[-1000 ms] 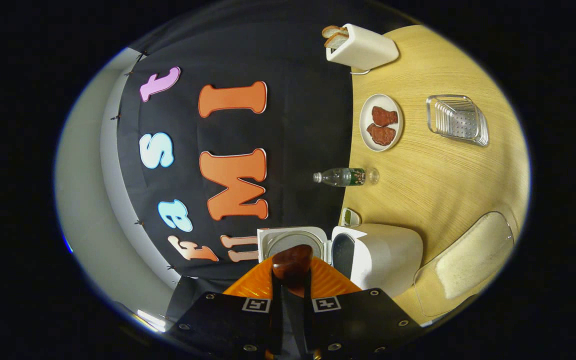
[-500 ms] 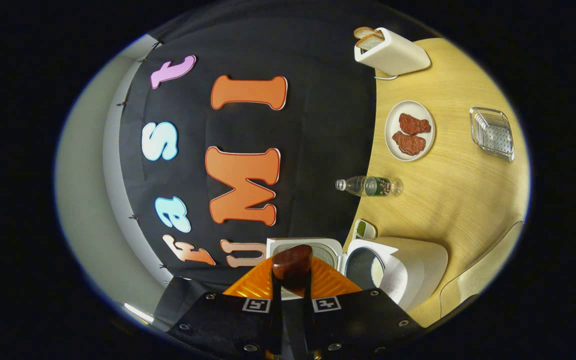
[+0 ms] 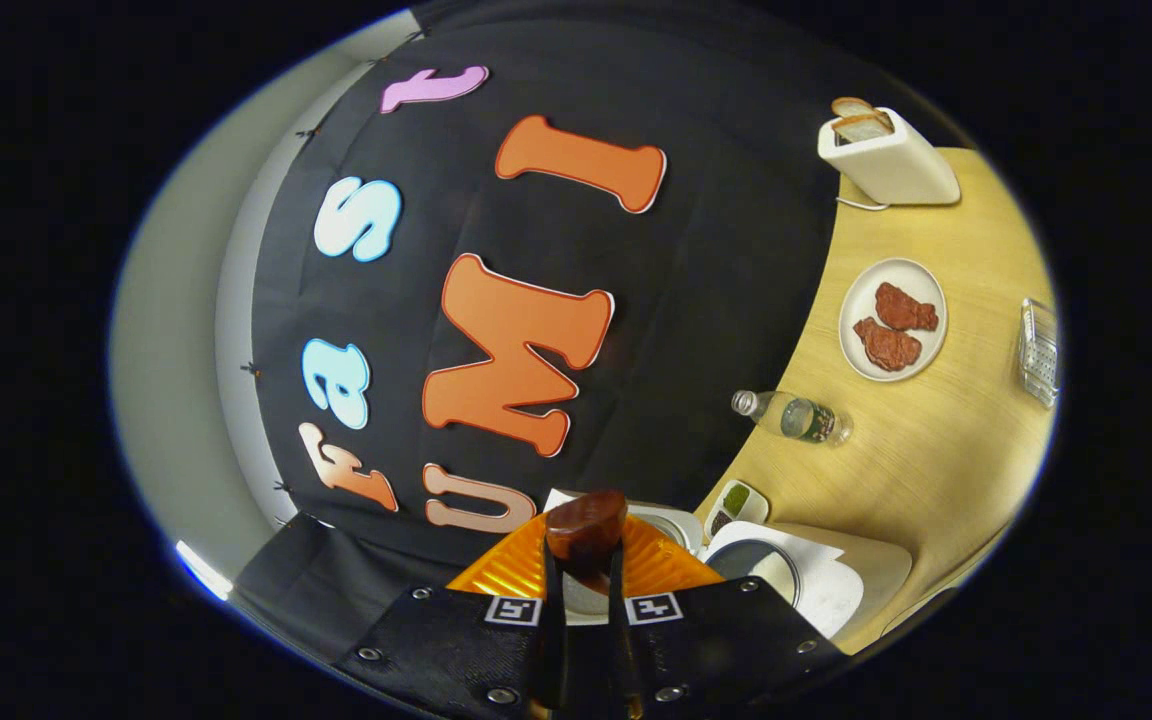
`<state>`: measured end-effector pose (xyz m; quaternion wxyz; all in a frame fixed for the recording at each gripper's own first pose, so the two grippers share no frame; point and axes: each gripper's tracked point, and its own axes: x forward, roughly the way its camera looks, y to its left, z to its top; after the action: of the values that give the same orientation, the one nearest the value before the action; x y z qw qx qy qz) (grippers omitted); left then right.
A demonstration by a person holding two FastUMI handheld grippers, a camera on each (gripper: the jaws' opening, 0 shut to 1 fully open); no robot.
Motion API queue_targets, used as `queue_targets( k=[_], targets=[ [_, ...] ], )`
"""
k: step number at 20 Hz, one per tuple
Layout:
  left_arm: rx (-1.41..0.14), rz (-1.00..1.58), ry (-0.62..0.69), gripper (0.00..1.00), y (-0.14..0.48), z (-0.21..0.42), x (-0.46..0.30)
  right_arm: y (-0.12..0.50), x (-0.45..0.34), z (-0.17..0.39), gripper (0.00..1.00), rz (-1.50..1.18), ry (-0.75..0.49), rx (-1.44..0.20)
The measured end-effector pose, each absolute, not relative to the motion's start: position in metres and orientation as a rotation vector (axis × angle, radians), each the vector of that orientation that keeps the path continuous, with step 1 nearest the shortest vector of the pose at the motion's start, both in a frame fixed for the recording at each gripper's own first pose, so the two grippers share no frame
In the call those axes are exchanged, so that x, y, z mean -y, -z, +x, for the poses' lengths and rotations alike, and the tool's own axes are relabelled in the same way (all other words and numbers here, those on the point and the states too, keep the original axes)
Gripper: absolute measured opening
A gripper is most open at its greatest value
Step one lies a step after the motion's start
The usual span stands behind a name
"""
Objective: Close the left gripper, press the button to open the rice cooker; take a wooden spoon from the chopstick holder with the right hand, scoop a spoonful of rice and pour it into the rice cooker, then put the wooden spoon back into the chopstick holder.
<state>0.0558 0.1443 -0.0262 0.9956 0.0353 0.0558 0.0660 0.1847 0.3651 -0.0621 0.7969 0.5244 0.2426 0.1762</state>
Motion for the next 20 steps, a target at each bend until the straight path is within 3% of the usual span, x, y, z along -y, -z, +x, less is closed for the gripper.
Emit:
queue_targets(
  k=[20],
  targets=[
    [-0.159,0.068,-0.090,0.96,0.049,0.060,-0.130,0.051,-0.400,0.204,0.16,0.934,-0.425,-0.476]
  ],
)
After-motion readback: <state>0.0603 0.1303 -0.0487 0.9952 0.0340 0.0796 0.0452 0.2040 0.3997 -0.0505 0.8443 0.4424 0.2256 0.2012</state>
